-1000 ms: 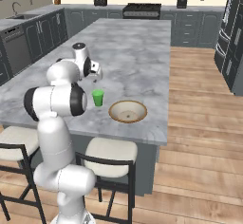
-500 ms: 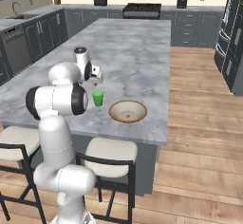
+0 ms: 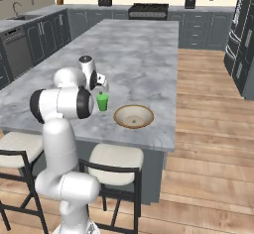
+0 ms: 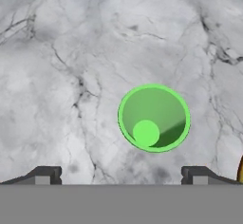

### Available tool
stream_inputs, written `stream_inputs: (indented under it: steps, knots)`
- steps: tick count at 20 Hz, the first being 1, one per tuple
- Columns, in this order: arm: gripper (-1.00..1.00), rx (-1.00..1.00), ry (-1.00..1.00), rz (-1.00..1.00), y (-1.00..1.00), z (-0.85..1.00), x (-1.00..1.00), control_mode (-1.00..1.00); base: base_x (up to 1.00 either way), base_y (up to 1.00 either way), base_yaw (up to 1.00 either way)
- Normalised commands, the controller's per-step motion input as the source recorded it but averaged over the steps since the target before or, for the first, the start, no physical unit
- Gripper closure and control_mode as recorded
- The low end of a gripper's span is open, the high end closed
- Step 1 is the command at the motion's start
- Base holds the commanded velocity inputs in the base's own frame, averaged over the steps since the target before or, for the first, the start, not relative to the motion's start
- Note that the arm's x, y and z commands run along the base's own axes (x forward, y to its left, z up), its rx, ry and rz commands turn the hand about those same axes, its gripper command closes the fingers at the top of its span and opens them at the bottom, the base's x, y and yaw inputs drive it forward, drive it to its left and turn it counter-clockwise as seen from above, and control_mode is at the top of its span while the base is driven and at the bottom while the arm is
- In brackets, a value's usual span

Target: Place the cup inside the bowl on the dining table and move the bowl to any counter.

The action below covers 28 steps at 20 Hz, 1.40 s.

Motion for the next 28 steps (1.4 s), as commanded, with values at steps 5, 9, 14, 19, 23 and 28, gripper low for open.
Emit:
stream_inputs:
  steps: [5, 9, 14, 19, 23, 28]
  knots:
    - [-1.00, 0.00, 0.00, 0.00, 0.00, -0.22, 0.11, -1.00, 0.00, 0.00, 0.00]
    - [-1.00, 0.00, 0.00, 0.00, 0.00, -0.15, 0.18, -1.00, 0.00, 0.00, 0.00]
    - [-1.00, 0.00, 0.00, 0.00, 0.00, -0.14, 0.19, -1.00, 0.00, 0.00, 0.00]
    - [-1.00, 0.00, 0.00, 0.00, 0.07, -0.14, 0.14, -1.00, 0.00, 0.00, 0.00]
    - [-1.00, 0.00, 0.00, 0.00, 0.09, -0.17, 0.17, -1.00, 0.00, 0.00, 0.00]
    - [-1.00, 0.00, 0.00, 0.00, 0.01, -0.18, 0.17, -1.00, 0.00, 0.00, 0.00]
